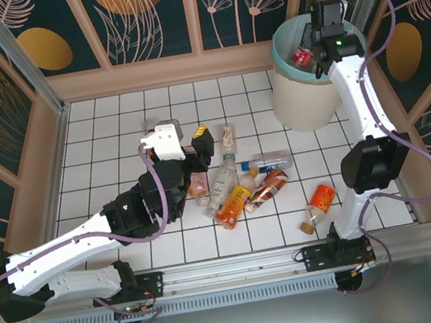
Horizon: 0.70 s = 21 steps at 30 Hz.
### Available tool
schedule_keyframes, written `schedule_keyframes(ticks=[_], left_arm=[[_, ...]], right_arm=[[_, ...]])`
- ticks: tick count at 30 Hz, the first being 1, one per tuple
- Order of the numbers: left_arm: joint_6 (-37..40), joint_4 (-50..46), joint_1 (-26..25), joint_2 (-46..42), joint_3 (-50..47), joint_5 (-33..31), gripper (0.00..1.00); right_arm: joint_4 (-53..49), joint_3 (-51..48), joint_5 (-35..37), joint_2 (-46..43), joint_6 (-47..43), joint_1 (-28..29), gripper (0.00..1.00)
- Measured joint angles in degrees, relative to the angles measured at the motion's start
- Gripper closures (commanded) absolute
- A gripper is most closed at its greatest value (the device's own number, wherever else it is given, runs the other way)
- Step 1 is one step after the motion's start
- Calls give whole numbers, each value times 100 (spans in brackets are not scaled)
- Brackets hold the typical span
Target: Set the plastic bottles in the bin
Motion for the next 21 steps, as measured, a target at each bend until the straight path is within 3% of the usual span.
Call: schedule_keyframes(ticks=[5, 15, 21], left_arm=[[-2, 0, 0, -4, 0, -17, 31], [-149, -59, 0, -214, -127, -109, 31], [-328, -256, 0, -225, -127, -120, 31]], right_arm=[[4, 105, 15, -120, -42, 66, 46], [-52, -114, -68, 74, 4, -157, 47], [-341, 278, -168, 103, -4, 162, 47]])
